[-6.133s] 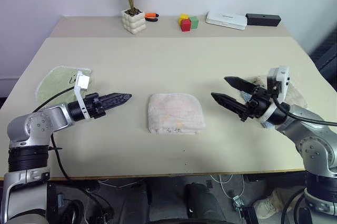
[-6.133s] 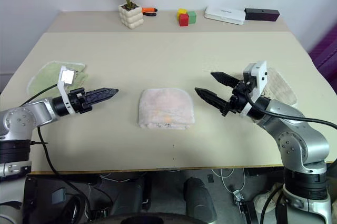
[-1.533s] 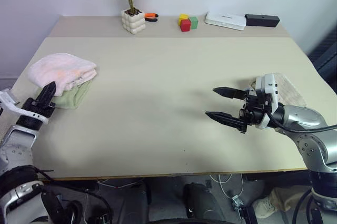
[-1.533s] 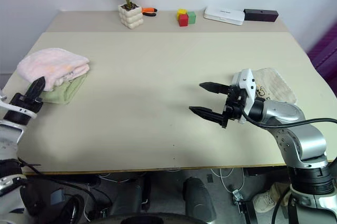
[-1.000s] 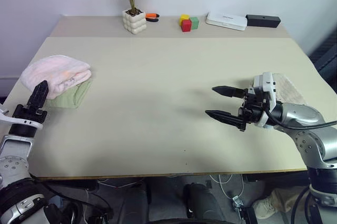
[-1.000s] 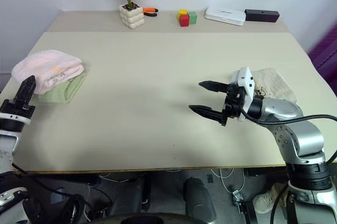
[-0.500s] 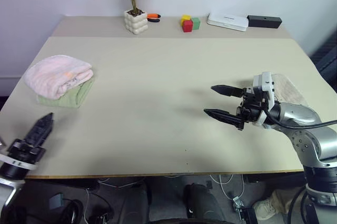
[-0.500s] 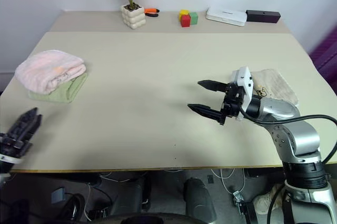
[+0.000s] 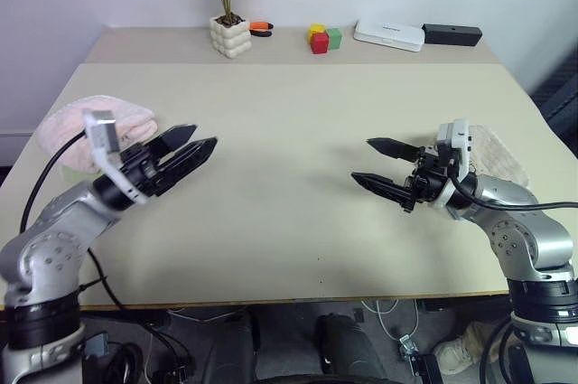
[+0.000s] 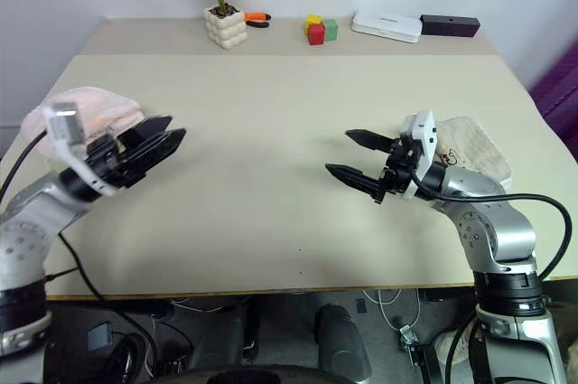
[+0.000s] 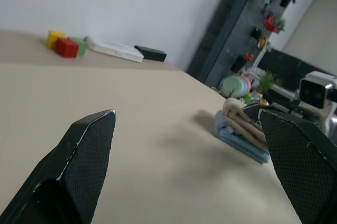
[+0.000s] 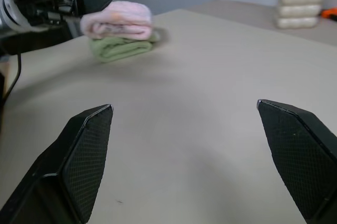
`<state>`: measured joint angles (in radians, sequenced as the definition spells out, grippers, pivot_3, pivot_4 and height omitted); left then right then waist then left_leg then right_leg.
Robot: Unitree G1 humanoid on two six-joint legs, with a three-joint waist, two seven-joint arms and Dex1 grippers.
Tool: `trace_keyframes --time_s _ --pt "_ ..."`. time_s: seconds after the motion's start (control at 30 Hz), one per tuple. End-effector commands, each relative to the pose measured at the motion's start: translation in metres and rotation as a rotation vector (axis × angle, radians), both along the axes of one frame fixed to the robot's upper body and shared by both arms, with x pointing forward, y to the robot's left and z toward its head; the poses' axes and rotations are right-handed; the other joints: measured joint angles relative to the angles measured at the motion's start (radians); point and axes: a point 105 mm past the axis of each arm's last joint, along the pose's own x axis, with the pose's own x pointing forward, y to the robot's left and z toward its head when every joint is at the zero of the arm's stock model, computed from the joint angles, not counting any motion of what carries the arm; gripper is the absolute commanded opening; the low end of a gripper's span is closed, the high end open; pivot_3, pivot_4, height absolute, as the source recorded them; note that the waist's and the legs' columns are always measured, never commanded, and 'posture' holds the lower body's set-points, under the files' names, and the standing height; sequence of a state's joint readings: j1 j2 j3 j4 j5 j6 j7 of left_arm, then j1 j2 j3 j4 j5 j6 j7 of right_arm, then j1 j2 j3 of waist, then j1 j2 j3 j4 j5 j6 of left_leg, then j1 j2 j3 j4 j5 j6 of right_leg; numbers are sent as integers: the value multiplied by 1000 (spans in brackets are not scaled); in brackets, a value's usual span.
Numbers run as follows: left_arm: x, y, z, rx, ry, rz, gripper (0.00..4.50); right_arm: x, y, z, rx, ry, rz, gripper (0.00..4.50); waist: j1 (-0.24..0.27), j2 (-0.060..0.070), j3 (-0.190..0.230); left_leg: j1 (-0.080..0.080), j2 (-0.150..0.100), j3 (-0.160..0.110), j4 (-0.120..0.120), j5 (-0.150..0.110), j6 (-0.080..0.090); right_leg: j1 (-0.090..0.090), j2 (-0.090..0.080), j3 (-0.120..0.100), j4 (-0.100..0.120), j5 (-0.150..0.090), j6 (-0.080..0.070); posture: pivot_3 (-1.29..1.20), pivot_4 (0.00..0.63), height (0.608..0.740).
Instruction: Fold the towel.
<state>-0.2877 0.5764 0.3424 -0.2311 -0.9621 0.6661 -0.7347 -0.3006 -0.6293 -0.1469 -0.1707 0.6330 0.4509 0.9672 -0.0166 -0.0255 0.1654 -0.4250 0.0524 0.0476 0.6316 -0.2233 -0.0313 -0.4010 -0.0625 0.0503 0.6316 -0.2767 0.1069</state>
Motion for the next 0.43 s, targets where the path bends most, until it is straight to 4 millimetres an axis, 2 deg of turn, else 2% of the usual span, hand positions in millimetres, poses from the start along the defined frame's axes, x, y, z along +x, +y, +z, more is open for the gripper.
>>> trace_keyframes --time_s 0.03,0.1,0.23,0.43 --pt "7 -9 -14 37 19 -9 4453 0 -7 16 -14 -65 -20 4500 1 0 0 0 0 0 0 0 0 0 1 0 0 0 1 0 150 740" --pt "11 -18 -14 44 5 -30 4453 0 -12 18 -32 -67 -23 4500 3 0 0 0 1 -1 0 0 0 0 2 0 1 1 2 0 150 740" --pt "27 -21 -12 49 -11 -23 4453 -2 -16 23 -63 -68 -19 4500 8 0 1 -1 0 -1 2 0 0 0 2 0 0 1 2 0 150 740" --pt "27 -18 -15 33 -24 8 4453 -3 -19 25 -77 -67 -14 4500 2 0 1 -1 0 -1 1 0 0 0 1 0 0 1 4 0 150 740"
